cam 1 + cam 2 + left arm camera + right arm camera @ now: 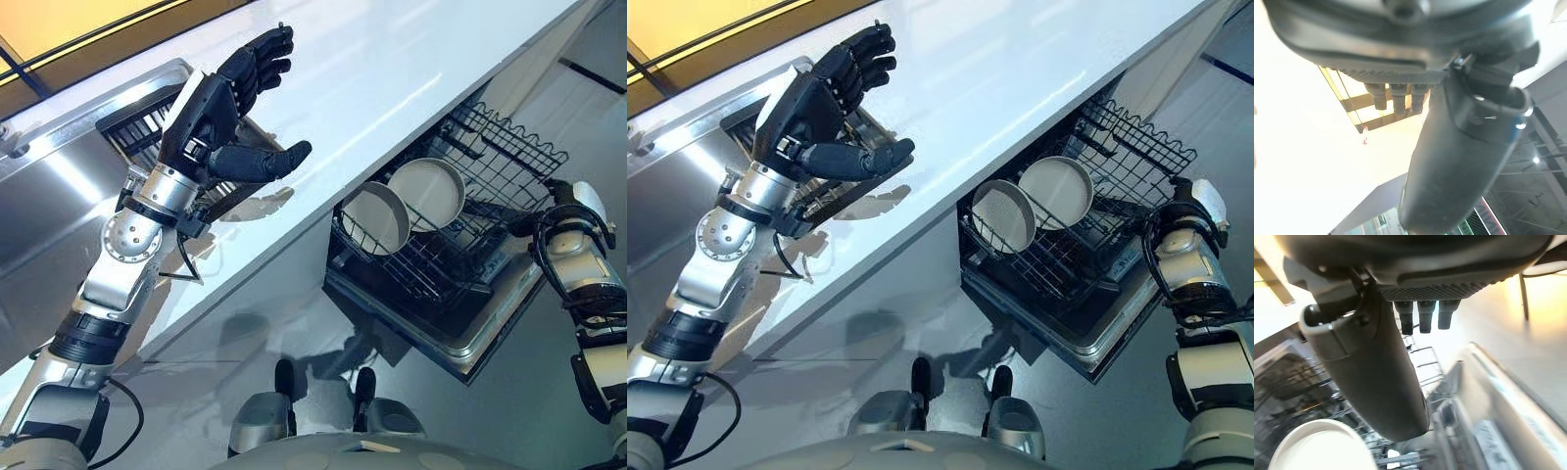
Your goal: Pick up plates and place into dishwasher.
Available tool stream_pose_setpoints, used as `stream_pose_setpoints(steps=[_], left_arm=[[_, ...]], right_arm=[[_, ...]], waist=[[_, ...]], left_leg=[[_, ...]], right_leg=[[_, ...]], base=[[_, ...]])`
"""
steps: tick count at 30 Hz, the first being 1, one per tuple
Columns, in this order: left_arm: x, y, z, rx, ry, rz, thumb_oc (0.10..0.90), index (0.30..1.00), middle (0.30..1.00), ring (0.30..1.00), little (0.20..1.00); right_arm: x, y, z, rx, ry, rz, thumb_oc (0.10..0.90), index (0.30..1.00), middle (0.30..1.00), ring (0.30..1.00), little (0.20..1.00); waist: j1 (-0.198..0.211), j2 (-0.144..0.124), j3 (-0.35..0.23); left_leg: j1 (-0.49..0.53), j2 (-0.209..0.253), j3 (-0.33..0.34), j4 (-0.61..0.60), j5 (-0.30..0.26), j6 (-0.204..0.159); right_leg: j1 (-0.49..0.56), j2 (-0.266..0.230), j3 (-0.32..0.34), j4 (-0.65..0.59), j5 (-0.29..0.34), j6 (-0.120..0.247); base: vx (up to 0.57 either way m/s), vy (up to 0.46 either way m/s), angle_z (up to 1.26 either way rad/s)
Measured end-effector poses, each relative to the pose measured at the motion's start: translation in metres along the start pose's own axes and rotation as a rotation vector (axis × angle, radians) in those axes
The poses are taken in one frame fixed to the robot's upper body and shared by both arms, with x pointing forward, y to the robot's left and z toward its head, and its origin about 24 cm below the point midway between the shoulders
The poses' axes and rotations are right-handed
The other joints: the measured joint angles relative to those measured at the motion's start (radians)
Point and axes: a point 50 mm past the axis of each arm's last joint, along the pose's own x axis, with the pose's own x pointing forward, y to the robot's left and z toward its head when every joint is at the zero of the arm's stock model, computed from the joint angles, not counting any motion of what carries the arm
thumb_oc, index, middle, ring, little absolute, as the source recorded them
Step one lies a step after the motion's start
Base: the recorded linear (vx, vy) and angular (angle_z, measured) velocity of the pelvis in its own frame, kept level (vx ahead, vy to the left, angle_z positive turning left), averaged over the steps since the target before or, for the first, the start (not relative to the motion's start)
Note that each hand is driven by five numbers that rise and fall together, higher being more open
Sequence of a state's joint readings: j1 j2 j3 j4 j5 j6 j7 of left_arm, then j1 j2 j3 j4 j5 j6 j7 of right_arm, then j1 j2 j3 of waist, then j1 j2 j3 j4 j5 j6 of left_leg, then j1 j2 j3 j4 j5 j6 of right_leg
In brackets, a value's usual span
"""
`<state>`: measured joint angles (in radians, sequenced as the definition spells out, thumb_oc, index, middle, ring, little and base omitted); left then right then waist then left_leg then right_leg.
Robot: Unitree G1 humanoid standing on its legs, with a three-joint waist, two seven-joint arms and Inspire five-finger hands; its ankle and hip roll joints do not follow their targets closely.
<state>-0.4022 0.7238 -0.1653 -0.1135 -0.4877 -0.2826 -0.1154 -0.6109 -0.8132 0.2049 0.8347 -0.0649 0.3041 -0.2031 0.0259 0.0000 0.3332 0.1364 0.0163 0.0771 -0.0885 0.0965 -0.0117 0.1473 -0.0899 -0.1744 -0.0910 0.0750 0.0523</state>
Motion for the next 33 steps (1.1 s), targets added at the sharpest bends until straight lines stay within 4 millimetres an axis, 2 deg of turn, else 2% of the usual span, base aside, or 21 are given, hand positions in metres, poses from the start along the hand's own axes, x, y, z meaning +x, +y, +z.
stream_pose_setpoints(steps=[1, 2, 4, 6, 14, 18, 24, 27, 31, 33], left_arm=[[0.000, 0.000, 0.000, -0.011, 0.001, 0.006, 0.800, 0.900, 0.900, 0.900, 0.900], [0.000, -0.001, -0.001, -0.021, 0.007, 0.012, 0.800, 0.900, 0.900, 0.900, 0.900], [0.000, -0.001, -0.004, -0.036, 0.022, 0.027, 0.800, 0.900, 0.900, 0.900, 0.900], [0.001, -0.002, -0.006, -0.059, 0.032, 0.053, 0.800, 0.900, 0.900, 0.900, 0.900], [0.001, -0.004, -0.009, -0.073, 0.038, 0.070, 0.800, 0.900, 0.900, 0.900, 0.900], [0.001, -0.004, -0.009, -0.072, 0.039, 0.069, 0.800, 0.900, 0.900, 0.900, 0.900], [0.001, -0.007, -0.011, -0.075, 0.047, 0.061, 0.800, 0.900, 0.900, 0.900, 0.900], [0.001, -0.007, -0.011, -0.075, 0.046, 0.063, 0.800, 0.900, 0.900, 0.900, 0.900], [0.004, -0.006, -0.008, -0.071, 0.033, 0.065, 0.800, 0.900, 0.900, 0.900, 0.900], [0.011, -0.005, -0.003, -0.062, 0.007, 0.068, 0.800, 0.900, 0.900, 0.900, 0.900]], right_arm=[[-0.001, 0.002, -0.003, -0.001, 0.006, 0.009, 0.657, 0.778, 0.778, 0.778, 0.757], [-0.001, 0.003, -0.006, -0.006, 0.013, 0.018, 0.446, 0.596, 0.596, 0.596, 0.546], [-0.002, 0.007, -0.013, -0.017, 0.028, 0.039, 0.100, 0.300, 0.300, 0.300, 0.200], [-0.004, 0.012, -0.019, -0.034, 0.045, 0.071, 0.100, 0.300, 0.300, 0.300, 0.200], [-0.007, 0.031, -0.025, -0.090, 0.063, 0.152, 0.100, 0.300, 0.300, 0.300, 0.200], [-0.008, 0.037, -0.024, -0.104, 0.059, 0.166, 0.100, 0.300, 0.300, 0.300, 0.200], [-0.005, 0.037, -0.029, -0.122, 0.082, 0.168, 0.100, 0.300, 0.300, 0.300, 0.200], [-0.003, 0.034, -0.024, -0.117, 0.071, 0.159, 0.100, 0.300, 0.300, 0.300, 0.200], [0.000, 0.030, -0.023, -0.136, 0.084, 0.143, 0.100, 0.300, 0.300, 0.300, 0.200], [0.001, 0.029, -0.020, -0.141, 0.075, 0.142, 0.100, 0.300, 0.300, 0.300, 0.200]], waist=[[-0.004, -0.001, 0.000], [-0.003, -0.001, 0.000], [-0.003, -0.001, 0.000], [-0.001, -0.001, 0.000], [0.006, -0.002, 0.001], [0.010, -0.001, 0.005], [0.022, 0.003, 0.068], [0.020, 0.006, 0.109], [0.022, 0.013, 0.128], [0.023, 0.018, 0.141]], left_leg=[[0.001, 0.000, 0.001, 0.000, 0.000, 0.000], [0.002, 0.000, 0.004, 0.000, 0.000, 0.000], [-0.002, -0.001, 0.006, 0.012, -0.004, -0.001], [-0.010, -0.001, 0.008, 0.035, -0.016, -0.001], [-0.052, 0.000, 0.005, 0.104, -0.038, -0.001], [-0.107, 0.001, 0.003, 0.152, -0.046, 0.003], [-0.150, -0.003, 0.001, 0.231, -0.076, 0.006], [-0.161, -0.005, -0.001, 0.272, -0.095, 0.011], [-0.193, -0.008, -0.004, 0.332, -0.116, 0.019], [-0.217, -0.008, -0.003, 0.393, -0.145, 0.019]], right_leg=[[0.000, 0.000, 0.001, 0.000, 0.000, 0.000], [0.000, 0.001, 0.002, 0.000, 0.000, 0.000], [-0.001, 0.001, 0.002, 0.005, 0.000, 0.000], [0.000, -0.001, 0.002, 0.007, 0.000, 0.000], [-0.023, -0.003, 0.000, 0.047, -0.010, -0.002], [-0.087, -0.010, -0.001, 0.117, -0.031, -0.004], [-0.148, -0.035, 0.000, 0.238, -0.083, -0.005], [-0.161, -0.046, 0.002, 0.290, -0.106, -0.003], [-0.196, -0.059, 0.001, 0.366, -0.140, -0.002], [-0.221, -0.071, -0.001, 0.435, -0.176, -0.001]], base=[[0.03, 0.007, -0.05], [0.01, 0.015, -0.06], [-0.02, 0.015, -0.04], [-0.05, 0.012, -0.01], [-0.07, 0.014, 0.03], [-0.08, 0.031, 0.04], [-0.01, 0.022, 0.02], [-0.01, 0.035, 0.03], [-0.04, 0.031, 0.06], [-0.01, 0.011, 0.08]])
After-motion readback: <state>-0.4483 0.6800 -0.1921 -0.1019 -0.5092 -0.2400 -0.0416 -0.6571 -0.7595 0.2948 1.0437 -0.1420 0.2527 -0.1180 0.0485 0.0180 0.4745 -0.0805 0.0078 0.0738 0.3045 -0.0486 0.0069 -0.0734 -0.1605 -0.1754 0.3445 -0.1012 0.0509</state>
